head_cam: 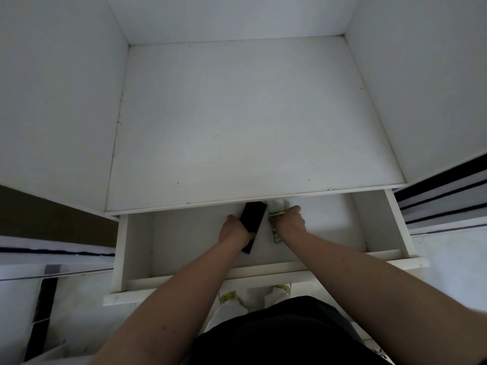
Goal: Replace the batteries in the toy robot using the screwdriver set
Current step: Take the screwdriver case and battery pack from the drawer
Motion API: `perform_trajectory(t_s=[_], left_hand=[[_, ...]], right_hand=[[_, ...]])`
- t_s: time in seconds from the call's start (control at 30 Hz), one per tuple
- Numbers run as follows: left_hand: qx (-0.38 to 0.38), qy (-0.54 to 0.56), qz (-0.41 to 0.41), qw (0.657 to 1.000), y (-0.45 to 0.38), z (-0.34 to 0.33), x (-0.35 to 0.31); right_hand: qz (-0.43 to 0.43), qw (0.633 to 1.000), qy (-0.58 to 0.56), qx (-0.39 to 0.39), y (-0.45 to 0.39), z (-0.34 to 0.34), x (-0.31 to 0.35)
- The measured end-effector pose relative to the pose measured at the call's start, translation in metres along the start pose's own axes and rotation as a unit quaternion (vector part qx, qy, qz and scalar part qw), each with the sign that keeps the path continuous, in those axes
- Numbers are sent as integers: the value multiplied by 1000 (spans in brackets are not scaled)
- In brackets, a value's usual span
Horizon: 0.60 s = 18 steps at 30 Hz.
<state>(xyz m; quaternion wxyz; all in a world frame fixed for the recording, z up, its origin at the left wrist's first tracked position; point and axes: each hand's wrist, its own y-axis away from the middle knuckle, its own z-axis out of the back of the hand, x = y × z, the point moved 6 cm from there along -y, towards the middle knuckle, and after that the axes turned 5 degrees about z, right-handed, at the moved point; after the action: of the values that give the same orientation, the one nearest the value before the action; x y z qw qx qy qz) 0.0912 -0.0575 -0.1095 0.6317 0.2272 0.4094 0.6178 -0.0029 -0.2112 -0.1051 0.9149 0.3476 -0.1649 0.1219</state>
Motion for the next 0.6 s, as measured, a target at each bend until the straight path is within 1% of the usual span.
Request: perform_trajectory(t_s=[0.1, 0.2, 0.27, 0.3, 0.4, 0.5, 0.6], left_hand=[[12, -5, -33, 999, 2, -1, -1], [21, -19, -61, 998, 5, 0, 2], [14, -21, -84, 996, 7, 4, 3], [10, -16, -98, 995, 8, 6, 4], [1, -19, -146, 989, 19, 11, 4], [13, -37, -206, 978, 30, 15, 3], [7, -71, -259, 963, 40, 25, -1]], right_hand=[[43, 998, -26, 31, 2, 0, 2], [59, 993, -78, 67, 7, 0, 1], [57, 983, -128, 117, 9, -3, 0], [41, 977, -158, 139, 10, -4, -3], [8, 960, -219, 172, -2, -11, -23], [-1, 952, -256, 167, 19, 7, -18], [-5, 950, -275, 149, 43, 32, -13]])
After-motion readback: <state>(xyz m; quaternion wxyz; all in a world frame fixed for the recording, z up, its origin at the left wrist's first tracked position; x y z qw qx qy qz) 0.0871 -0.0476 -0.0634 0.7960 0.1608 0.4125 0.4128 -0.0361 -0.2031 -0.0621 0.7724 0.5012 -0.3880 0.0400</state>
